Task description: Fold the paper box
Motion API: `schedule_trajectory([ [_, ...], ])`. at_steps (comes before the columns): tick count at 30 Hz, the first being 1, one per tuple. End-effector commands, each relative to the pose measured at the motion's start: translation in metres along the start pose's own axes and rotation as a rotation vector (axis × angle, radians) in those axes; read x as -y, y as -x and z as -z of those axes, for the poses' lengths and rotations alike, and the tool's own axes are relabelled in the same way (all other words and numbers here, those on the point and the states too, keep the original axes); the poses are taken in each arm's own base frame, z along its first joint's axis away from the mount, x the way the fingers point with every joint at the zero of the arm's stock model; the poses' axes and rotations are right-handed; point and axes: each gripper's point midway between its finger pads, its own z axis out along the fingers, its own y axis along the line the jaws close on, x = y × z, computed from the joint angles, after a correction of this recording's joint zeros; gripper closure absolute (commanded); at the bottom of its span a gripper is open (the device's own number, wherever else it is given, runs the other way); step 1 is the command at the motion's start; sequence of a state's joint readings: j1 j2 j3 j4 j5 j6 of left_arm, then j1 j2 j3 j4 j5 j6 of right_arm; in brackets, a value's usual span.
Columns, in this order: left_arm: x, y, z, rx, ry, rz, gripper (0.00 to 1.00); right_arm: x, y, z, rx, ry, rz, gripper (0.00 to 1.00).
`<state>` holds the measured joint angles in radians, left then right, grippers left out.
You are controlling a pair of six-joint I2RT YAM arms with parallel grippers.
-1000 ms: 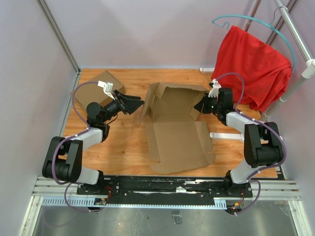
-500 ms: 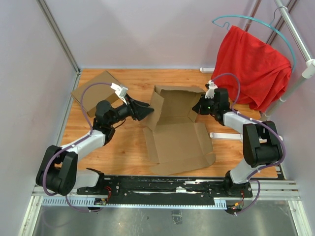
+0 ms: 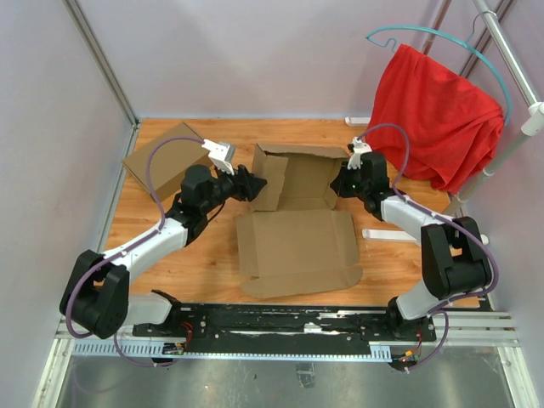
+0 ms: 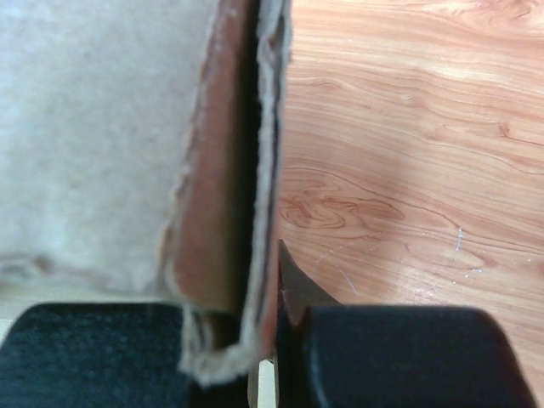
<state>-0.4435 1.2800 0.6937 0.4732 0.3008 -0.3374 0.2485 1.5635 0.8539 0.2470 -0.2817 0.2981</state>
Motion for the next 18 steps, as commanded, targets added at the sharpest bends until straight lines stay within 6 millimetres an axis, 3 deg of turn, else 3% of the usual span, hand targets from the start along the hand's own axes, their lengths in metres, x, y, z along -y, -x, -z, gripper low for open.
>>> schedule_trajectory([
  [1, -0.023, -0.006, -0.001, -0.022, 0.172, -0.065, 0.43, -0.02, 0.001, 0.008, 0.023, -0.016, 0.086, 0.99],
  [12, -0.064, -0.011, 0.023, 0.028, 0.435, -0.063, 0.43, -0.009, 0.003, 0.025, 0.12, -0.157, 0.076, 0.99],
  [18, -0.071, -0.018, 0.025, 0.047, 0.459, -0.055, 0.43, -0.02, 0.004, 0.034, 0.188, -0.126, 0.073, 0.99],
])
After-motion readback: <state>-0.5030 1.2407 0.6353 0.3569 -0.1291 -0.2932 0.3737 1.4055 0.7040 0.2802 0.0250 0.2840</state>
